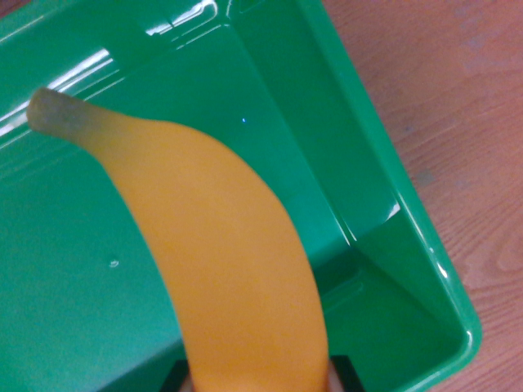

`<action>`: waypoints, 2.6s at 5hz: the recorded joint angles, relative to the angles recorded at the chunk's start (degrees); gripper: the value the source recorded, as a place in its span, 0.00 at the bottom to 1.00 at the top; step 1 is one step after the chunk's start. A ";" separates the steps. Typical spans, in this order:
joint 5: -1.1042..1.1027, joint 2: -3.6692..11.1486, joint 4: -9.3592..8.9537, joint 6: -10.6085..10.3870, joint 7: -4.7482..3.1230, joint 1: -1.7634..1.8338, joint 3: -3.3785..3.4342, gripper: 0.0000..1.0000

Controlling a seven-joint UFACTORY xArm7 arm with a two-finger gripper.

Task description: Pick fruit

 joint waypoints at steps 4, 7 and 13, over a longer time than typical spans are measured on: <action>-0.14 -1.50 2.56 4.04 0.00 0.07 0.00 1.00; -0.19 -2.09 3.58 5.66 0.00 0.09 0.00 1.00; -0.31 -3.39 5.79 9.17 0.00 0.15 0.00 1.00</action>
